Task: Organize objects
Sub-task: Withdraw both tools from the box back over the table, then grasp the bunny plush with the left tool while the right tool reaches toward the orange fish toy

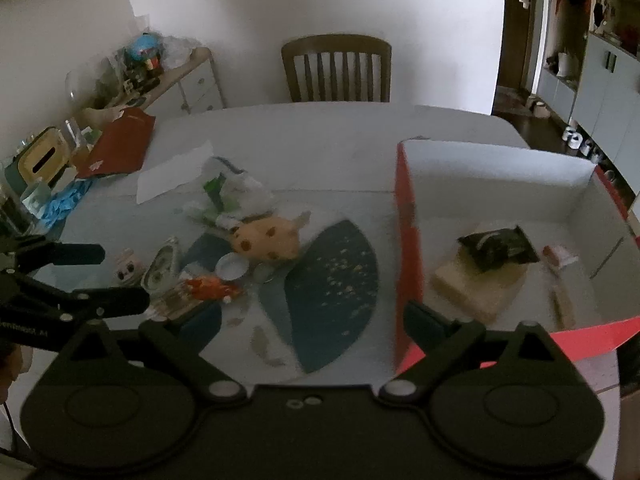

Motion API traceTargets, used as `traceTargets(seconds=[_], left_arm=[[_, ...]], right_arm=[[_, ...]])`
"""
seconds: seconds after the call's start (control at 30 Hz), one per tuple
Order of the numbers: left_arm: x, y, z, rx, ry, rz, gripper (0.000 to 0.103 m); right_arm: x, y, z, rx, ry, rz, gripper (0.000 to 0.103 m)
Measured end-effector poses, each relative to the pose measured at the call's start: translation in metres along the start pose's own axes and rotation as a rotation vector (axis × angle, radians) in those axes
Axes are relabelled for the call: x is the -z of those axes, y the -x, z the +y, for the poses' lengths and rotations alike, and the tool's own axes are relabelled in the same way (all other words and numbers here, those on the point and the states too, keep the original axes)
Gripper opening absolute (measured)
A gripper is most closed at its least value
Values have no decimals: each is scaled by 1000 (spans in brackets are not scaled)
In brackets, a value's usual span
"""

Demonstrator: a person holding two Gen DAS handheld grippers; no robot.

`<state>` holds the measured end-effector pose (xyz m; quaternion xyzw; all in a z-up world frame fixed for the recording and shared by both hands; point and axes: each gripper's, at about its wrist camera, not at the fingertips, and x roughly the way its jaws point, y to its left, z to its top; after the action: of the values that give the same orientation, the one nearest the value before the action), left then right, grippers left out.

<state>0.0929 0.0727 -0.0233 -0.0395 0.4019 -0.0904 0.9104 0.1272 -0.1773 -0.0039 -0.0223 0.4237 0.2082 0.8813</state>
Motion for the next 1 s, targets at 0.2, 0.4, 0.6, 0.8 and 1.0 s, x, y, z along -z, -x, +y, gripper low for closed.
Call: traceTargets(seconds=[0.2, 0.4, 0.6, 0.8, 1.0], left_arm=[[18, 3, 33, -30, 29, 7, 102], [34, -2, 68, -77, 31, 16, 102], [42, -13, 99, -99, 48, 42, 102], [44, -27, 117, -119, 38, 51, 102], [46, -44, 126, -130, 3, 67, 102]], right_arm=[[3, -13, 27, -5, 5, 31, 97], [6, -30, 56, -13, 20, 64, 97], [5, -49, 77, 0, 60, 85, 97], [0, -75, 85, 12, 114, 104, 97], [-3, -100, 85, 1, 102, 126, 95]])
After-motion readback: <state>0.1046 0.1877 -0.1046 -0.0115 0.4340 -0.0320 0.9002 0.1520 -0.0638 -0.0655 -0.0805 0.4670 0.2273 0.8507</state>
